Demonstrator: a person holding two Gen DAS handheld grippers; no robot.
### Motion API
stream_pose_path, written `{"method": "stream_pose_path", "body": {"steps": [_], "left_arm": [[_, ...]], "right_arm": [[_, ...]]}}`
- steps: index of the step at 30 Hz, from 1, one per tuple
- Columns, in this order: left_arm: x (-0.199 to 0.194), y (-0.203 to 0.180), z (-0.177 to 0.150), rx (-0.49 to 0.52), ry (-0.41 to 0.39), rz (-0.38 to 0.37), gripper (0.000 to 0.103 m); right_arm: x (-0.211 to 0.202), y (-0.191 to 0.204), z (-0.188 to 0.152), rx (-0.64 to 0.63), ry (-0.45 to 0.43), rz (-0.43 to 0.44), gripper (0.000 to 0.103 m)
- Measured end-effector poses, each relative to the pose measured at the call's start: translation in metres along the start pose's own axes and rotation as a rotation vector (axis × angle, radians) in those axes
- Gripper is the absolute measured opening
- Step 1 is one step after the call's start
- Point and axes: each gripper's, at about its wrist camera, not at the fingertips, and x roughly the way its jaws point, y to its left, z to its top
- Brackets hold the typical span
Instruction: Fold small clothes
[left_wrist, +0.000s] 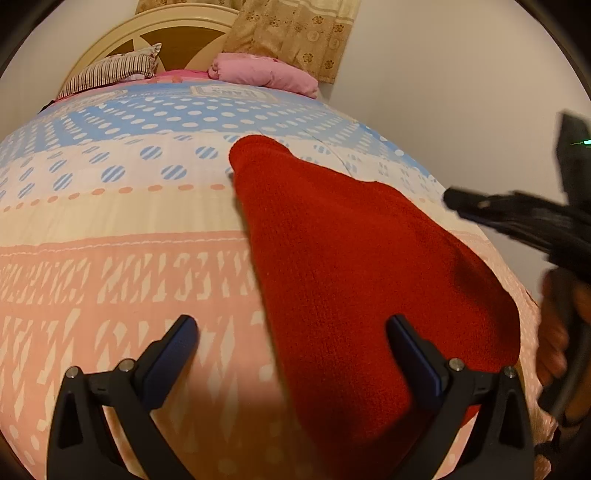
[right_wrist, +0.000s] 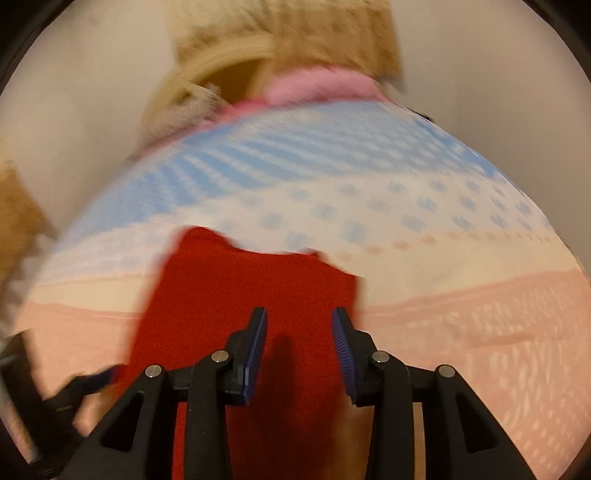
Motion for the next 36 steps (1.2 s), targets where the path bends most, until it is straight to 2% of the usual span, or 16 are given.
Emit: {"method": "stream_pose_path", "body": {"steps": [2,4,5,9,11,16,22,29,36], "left_arm": [[0.0,-0.001,0.0,0.003,-0.002,0.004,0.103],[0.0,-0.001,-0.001,0.002,-0.004,0.007,0.103],[-0.001,-0.001,-0.001,0.001,-0.004,0.006,0.103],[-0.002,-0.001,-0.002,0.002,-0.003,-0.001,0.103],[-0.001,-0.002,-0.001,0.012,-0.004,0.004,0.103],[-0.001,-0.003,-0.002,0.023,0.0,0.0,0.103],[0.0,-0.006,-0.003,0.039,-0.004,0.011,0.103],[0.002,-0.004,-0.003,0.024,0.007,0.004,0.103],[-0.009,-0.009,-0.007,0.045,-0.032,-0.007,0.103]], "right_arm": [[-0.01,0.025,-0.007,-0.073,-0.007,0.073,0.038],[-0.005,0.043,-0.015,-0.133,0.044,0.164,0.038],[0.002,0.048,-0.019,-0.146,0.071,0.172,0.038],[0.031,0.029,-0.03,-0.11,0.14,0.12,0.035],[0.03,0.022,-0.034,-0.12,0.126,0.133,0.031],[0.022,0.01,-0.043,-0.092,0.098,0.158,0.031],[0.02,-0.004,-0.053,-0.024,0.049,0.191,0.024],[0.029,-0.001,-0.047,-0.03,0.023,0.162,0.024],[0.019,0.001,-0.054,-0.081,0.034,0.149,0.024]]}}
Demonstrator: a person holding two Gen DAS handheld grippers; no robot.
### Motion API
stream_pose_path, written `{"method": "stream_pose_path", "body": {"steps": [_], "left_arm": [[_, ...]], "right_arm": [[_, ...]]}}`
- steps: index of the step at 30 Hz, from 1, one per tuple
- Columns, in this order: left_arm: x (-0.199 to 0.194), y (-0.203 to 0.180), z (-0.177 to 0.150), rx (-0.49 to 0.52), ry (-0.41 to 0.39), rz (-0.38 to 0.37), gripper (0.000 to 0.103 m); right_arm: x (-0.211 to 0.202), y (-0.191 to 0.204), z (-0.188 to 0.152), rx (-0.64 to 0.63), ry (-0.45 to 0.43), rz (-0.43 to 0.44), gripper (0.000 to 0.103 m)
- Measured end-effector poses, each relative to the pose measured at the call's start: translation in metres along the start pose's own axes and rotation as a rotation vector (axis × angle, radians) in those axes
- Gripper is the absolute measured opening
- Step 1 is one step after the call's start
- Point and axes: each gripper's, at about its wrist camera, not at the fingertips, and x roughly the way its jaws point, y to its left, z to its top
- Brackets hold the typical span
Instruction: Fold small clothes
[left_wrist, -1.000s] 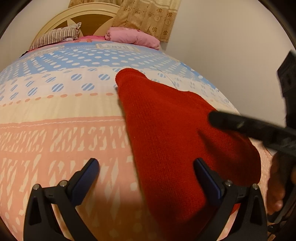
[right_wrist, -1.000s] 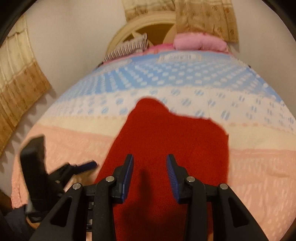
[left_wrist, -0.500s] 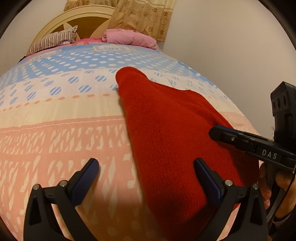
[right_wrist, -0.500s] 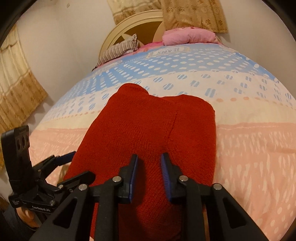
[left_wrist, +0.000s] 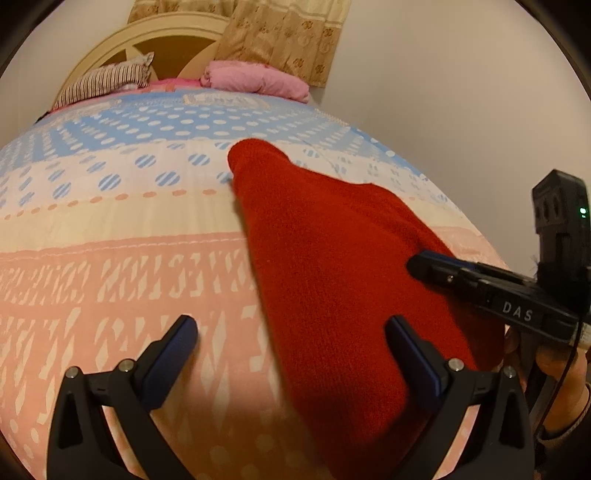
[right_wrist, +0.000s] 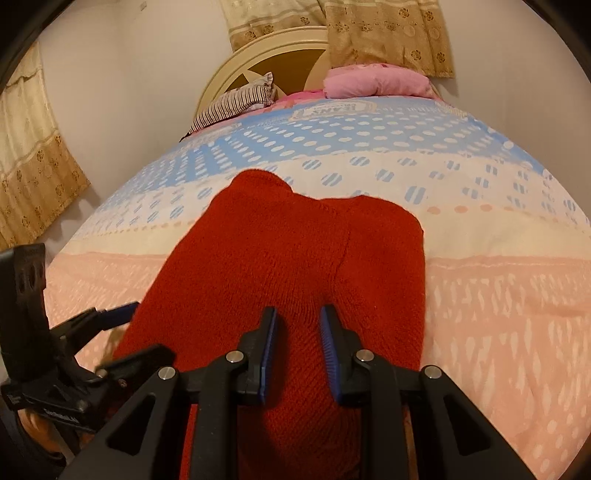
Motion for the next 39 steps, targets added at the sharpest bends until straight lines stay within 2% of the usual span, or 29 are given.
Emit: {"method": "stream_pose_path", "body": {"steps": [4,8,10,11,12,13,16,19,22,23,25,28,29,30,31,35,39], "left_arm": [[0.002,-0.003,0.0,0.017,0.006,0.01,0.103],[0.001,0.006,0.001,-0.021,0.006,-0.013,0.103],[0.002,0.008,0.001,-0.036,0.007,-0.024,0.103],[0.003,0.009,0.001,-0.041,0.011,-0.028,0.103],[0.004,0.009,0.001,-0.045,0.017,-0.033,0.103],[0.006,0.008,0.002,-0.046,0.023,-0.035,0.103],[0.015,0.005,0.004,-0.045,0.065,-0.055,0.103],[0.018,0.006,0.006,-0.064,0.073,-0.069,0.103],[0.025,-0.002,0.01,-0.039,0.093,-0.061,0.103],[0.027,-0.004,0.012,-0.033,0.099,-0.057,0.103],[0.029,-0.007,0.012,-0.026,0.097,-0.054,0.103],[0.026,-0.004,0.01,-0.035,0.083,-0.062,0.103],[0.024,-0.002,0.009,-0.041,0.079,-0.064,0.103],[0.024,-0.002,0.008,-0.043,0.077,-0.064,0.103],[0.023,-0.002,0.007,-0.043,0.075,-0.063,0.103],[0.023,-0.003,0.007,-0.04,0.075,-0.06,0.103],[0.023,-0.004,0.008,-0.037,0.074,-0.058,0.103]], "right_arm": [[-0.005,-0.015,-0.007,0.069,-0.032,0.061,0.024],[-0.02,-0.019,-0.004,0.104,-0.075,0.118,0.028],[-0.029,-0.026,-0.005,0.136,-0.111,0.109,0.032],[-0.033,-0.032,-0.006,0.158,-0.136,0.083,0.038],[-0.034,-0.037,-0.006,0.171,-0.144,0.064,0.039],[-0.032,-0.043,-0.006,0.19,-0.134,0.044,0.039],[-0.01,-0.055,-0.008,0.228,-0.028,0.058,0.04],[-0.009,-0.057,-0.002,0.231,-0.016,0.053,0.04],[-0.008,-0.07,0.003,0.234,-0.008,0.003,0.04],[-0.005,-0.078,0.003,0.251,0.009,0.007,0.04],[-0.002,-0.093,0.0,0.323,0.032,0.09,0.04],[-0.009,-0.095,0.0,0.318,0.02,0.113,0.043],[-0.01,-0.093,0.002,0.305,0.011,0.117,0.051],[-0.01,-0.093,0.003,0.3,0.008,0.113,0.065],[-0.009,-0.093,0.007,0.301,0.0,0.1,0.07],[0.004,-0.103,0.023,0.35,-0.02,0.108,0.07],[0.029,-0.113,0.036,0.385,0.04,0.124,0.07]]}}
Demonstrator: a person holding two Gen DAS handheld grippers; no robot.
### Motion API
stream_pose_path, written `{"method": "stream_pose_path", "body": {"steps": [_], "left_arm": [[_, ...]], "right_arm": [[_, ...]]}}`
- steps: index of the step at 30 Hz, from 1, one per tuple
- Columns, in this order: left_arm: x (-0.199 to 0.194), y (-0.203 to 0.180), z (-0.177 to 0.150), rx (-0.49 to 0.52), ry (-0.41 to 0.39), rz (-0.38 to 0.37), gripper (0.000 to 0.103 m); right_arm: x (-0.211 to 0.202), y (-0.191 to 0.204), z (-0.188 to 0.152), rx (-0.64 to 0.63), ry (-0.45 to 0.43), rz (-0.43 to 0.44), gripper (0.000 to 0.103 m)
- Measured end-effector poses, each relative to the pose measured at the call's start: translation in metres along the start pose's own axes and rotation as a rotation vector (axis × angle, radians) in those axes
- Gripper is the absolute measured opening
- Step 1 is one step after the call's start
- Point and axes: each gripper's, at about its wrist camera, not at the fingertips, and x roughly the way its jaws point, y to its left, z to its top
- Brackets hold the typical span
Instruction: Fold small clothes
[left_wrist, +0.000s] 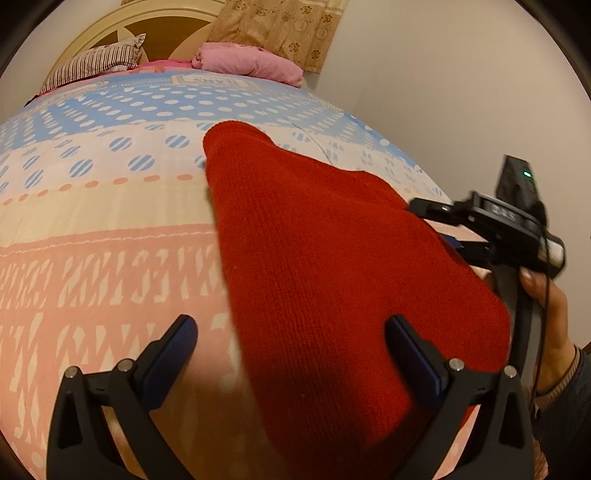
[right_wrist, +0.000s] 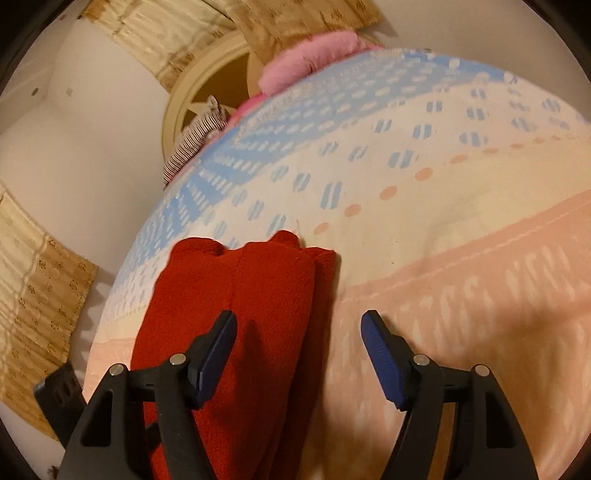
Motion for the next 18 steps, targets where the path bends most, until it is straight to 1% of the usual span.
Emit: {"method": "stream_pose_path", "body": {"steps": [2,6,11,13,18], "left_arm": [[0.0,0.0,0.0,-0.001,0.0,-0.001,0.103],[0.0,-0.001,0.0,-0.001,-0.001,-0.001,0.103],[-0.001,0.001,-0.001,-0.005,-0.002,-0.011,0.103],[-0.002,0.001,-0.001,-0.005,-0.002,-0.016,0.103],[-0.002,-0.002,-0.001,0.002,-0.001,-0.026,0.103]], "right_arm": [[0.009,-0.005,0.005,0.026,0.014,0.015,0.07],[0.016,-0.01,0.012,0.052,0.005,0.049,0.07],[0.027,-0.001,0.016,-0.004,0.009,0.046,0.07],[0.03,0.0,0.017,-0.008,0.008,0.059,0.069],[0.034,-0.002,0.017,-0.002,0.012,0.078,0.049]]}}
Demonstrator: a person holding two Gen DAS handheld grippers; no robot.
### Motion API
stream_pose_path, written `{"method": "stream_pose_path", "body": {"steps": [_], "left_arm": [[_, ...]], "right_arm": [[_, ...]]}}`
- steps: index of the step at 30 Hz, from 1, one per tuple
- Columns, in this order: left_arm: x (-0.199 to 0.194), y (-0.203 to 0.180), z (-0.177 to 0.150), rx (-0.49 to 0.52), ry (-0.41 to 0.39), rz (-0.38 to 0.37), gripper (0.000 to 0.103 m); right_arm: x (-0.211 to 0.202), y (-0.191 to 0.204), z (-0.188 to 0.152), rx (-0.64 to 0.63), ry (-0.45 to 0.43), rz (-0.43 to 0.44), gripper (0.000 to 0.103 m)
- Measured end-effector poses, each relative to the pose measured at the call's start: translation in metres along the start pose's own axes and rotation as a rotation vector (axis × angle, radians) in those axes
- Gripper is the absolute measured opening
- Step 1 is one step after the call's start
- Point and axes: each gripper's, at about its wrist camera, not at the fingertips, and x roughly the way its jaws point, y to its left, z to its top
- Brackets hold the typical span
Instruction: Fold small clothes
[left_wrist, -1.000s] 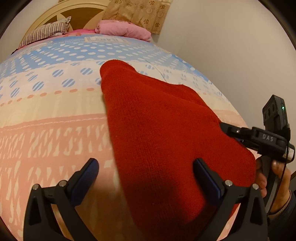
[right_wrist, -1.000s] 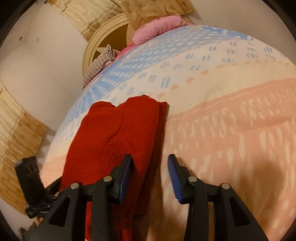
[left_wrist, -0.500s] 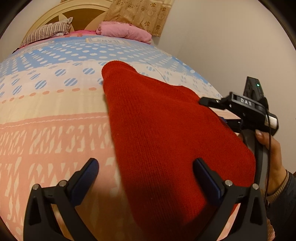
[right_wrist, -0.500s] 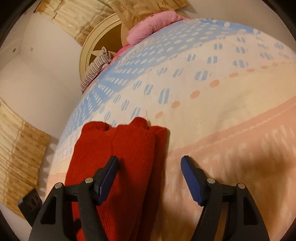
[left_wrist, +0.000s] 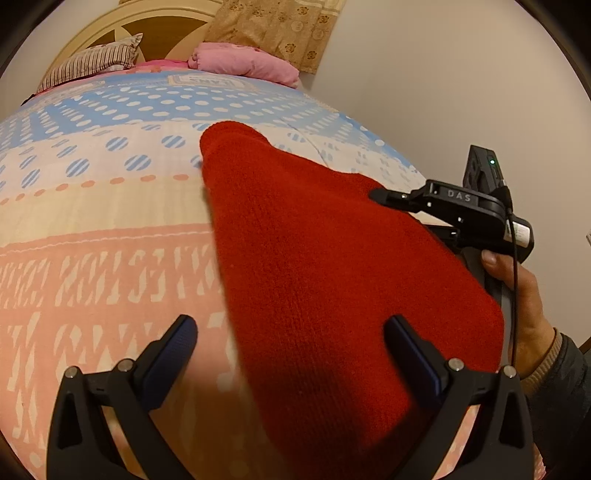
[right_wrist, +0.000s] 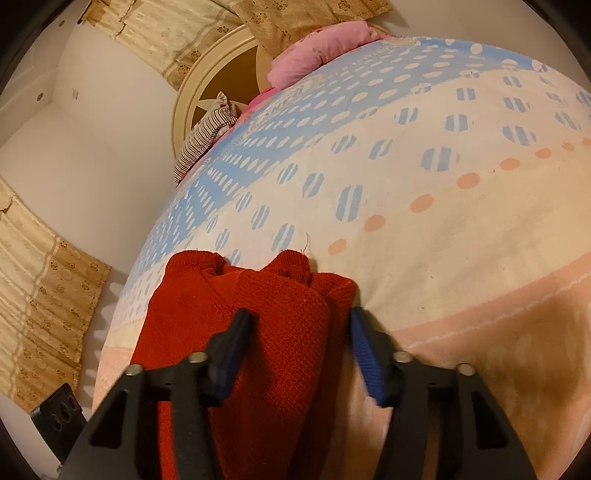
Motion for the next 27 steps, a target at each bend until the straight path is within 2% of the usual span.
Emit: {"method": "stream_pose_path", "body": {"steps": [5,9,14,20,22,25,27], "left_arm": [[0.001,-0.002,0.001,0.016,0.007,-0.033,0.103],[0.001,-0.003,0.001,0.022,0.01,-0.045,0.103],[0.0,-0.004,0.001,0.031,0.018,-0.068,0.096],[-0.002,-0.007,0.0,0.034,0.03,-0.1,0.072],[-0.006,-0.007,0.0,0.024,0.029,-0.102,0.058],[-0.013,-0.014,-0.001,0.058,0.019,-0.08,0.048],[-0.017,-0.02,-0.002,0.079,0.018,-0.059,0.045]], "right_arm": [[0.006,-0.004,0.0,0.025,0.035,0.075,0.037],[0.008,-0.003,-0.001,0.013,0.038,0.067,0.03],[0.007,0.003,-0.005,-0.025,0.017,0.053,0.025],[0.001,0.012,-0.009,-0.081,-0.027,0.021,0.022],[-0.002,0.014,-0.01,-0.087,-0.04,0.012,0.021],[-0.008,0.019,-0.012,-0.09,-0.054,0.006,0.021],[-0.013,0.021,-0.013,-0.085,-0.063,0.009,0.021]]}}
